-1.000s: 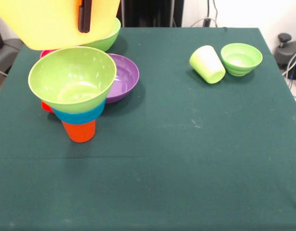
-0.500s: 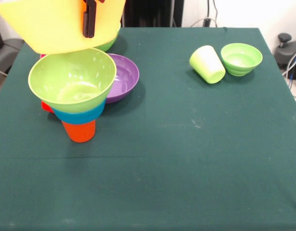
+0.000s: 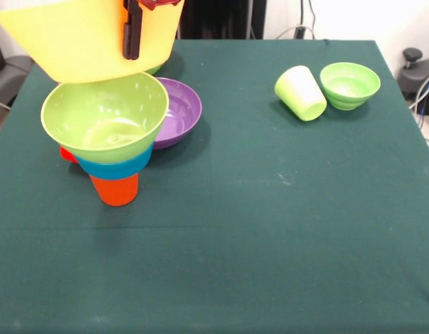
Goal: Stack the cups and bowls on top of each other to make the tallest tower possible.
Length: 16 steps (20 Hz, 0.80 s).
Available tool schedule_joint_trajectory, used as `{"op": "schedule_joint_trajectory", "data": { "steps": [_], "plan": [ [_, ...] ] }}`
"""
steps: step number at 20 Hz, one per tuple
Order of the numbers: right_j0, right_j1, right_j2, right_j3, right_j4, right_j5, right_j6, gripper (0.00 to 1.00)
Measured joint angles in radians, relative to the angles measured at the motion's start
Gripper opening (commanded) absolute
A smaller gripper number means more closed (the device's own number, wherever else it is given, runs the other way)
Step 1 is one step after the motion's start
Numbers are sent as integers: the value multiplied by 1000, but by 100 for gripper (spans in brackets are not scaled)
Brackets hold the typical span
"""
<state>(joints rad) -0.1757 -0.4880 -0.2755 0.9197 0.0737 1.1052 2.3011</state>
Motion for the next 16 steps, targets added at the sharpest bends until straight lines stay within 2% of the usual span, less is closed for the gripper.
{"op": "schedule_joint_trajectory", "data": {
  "steps": [11, 16],
  "plan": [
    [0, -6, 0, 65, -3, -110, 0, 0],
    [-1, -2, 3, 65, -5, -114, 0, 0]
  ]
}}
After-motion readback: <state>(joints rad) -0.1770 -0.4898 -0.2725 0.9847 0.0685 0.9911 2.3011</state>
